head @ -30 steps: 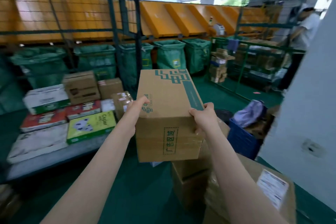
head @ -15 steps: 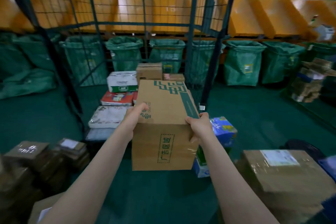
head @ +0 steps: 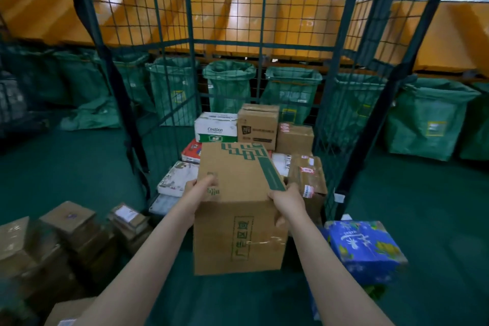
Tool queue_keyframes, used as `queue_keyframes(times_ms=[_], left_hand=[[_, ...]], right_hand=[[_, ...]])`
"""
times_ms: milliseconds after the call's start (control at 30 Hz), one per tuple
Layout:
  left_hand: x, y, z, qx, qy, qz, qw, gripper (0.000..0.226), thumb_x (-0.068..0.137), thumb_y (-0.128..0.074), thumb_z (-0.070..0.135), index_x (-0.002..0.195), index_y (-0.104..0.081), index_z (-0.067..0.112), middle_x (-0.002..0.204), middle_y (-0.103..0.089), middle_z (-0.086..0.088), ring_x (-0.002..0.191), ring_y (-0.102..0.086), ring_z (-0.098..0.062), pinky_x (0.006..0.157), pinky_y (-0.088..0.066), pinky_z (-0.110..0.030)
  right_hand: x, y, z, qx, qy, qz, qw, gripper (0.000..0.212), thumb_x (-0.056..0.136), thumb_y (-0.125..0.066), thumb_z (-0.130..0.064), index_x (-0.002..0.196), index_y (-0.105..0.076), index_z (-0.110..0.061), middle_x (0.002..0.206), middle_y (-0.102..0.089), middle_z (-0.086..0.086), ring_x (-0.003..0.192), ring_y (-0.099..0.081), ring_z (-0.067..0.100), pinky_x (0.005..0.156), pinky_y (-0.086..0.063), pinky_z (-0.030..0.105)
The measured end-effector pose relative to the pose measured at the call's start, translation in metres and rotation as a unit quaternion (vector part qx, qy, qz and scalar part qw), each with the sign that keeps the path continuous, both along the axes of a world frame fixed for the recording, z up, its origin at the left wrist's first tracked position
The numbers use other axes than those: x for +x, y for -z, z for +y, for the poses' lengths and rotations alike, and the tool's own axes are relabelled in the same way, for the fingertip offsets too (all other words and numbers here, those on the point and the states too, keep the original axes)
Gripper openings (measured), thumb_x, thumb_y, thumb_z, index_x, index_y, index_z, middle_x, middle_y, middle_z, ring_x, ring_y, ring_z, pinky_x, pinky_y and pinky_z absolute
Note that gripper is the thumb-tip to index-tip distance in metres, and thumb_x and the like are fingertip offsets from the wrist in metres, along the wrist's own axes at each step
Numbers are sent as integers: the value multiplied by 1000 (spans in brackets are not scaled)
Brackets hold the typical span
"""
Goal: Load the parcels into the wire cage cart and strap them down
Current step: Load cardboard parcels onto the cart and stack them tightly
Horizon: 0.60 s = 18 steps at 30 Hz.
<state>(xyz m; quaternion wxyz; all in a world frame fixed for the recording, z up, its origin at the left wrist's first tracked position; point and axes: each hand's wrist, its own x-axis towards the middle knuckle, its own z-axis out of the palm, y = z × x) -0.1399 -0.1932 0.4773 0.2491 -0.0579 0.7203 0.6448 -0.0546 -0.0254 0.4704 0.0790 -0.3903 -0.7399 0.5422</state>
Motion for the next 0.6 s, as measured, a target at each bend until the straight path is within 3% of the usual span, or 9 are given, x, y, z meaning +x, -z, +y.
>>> queue_keyframes(times_ms=[167,267,433,533,600], left_hand=[[-44,9,12,8,-40,-15,999,53,85,-57,30,132,-40,14,115,-56,-14,81,-55,-22,56,-40,-27],[-82,12,16,7,-53,-11,999,48,87,-56,29,130,-41,13,110,-55,-12,76,-53,-19,53,-36,-26],[-160,17,21,4,-56,1,998,52,86,-57,31,132,-42,13,104,-56,-10,79,-53,-20,55,-37,-27],[-214,15,24,-1,-55,3,998,51,88,-56,28,134,-39,12,89,-51,-5,74,-50,-18,53,-35,-27],[-242,11,26,3,-47,3,999,51,89,-56,26,134,-38,10,88,-52,-6,72,-51,-19,52,-35,-27]], right_hand=[[-58,2,18,16,-33,-10,999,48,91,-53,-16,134,-31,-10,122,-54,11,90,-55,25,82,-54,42],[-103,6,22,19,-40,-17,999,42,91,-53,-14,129,-34,-11,121,-53,10,94,-55,26,84,-54,44],[-183,16,25,10,-38,-12,999,62,91,-53,-15,145,-23,-13,122,-53,8,92,-56,26,78,-56,41],[-233,21,26,-1,-18,-9,1000,61,91,-54,-16,144,-24,-13,120,-55,7,86,-56,24,73,-56,42],[-260,22,27,-9,-10,-8,1000,56,91,-54,-17,140,-27,-12,107,-57,3,79,-56,23,69,-56,42]])
